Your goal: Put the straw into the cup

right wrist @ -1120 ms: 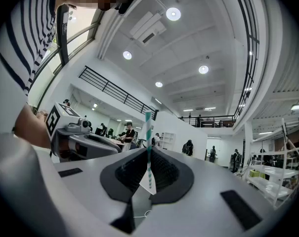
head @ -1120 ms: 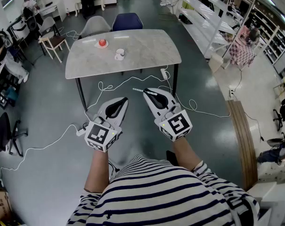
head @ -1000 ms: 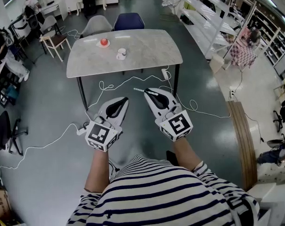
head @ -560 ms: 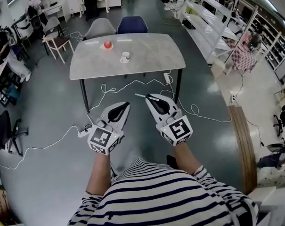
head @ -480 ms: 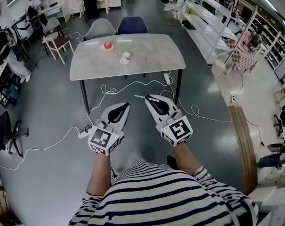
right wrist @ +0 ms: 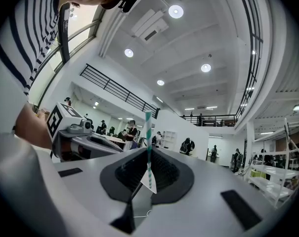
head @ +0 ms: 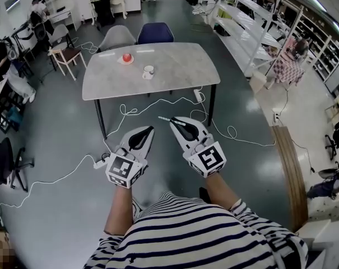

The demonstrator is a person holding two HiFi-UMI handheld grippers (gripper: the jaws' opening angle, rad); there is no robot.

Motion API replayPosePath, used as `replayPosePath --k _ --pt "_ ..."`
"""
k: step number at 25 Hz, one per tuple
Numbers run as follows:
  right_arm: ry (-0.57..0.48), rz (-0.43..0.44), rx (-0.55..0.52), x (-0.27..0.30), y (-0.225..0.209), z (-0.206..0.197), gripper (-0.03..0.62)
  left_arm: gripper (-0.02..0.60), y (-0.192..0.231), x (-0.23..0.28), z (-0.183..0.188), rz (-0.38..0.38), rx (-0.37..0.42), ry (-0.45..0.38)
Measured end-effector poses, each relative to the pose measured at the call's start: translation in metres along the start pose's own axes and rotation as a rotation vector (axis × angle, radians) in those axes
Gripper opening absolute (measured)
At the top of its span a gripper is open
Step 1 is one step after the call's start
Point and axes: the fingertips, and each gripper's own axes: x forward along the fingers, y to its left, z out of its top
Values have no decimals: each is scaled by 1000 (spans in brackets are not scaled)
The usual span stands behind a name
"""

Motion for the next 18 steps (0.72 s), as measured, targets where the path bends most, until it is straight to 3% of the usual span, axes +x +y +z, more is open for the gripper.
replayPosePath --k 10,18 --pt "15 -3 12 0 5 -4 25 6 2 -4 -4 -3 -22 -6" --pt "38 -13 25 7 -16 -19 25 6 6 21 -16 -34 -40 12"
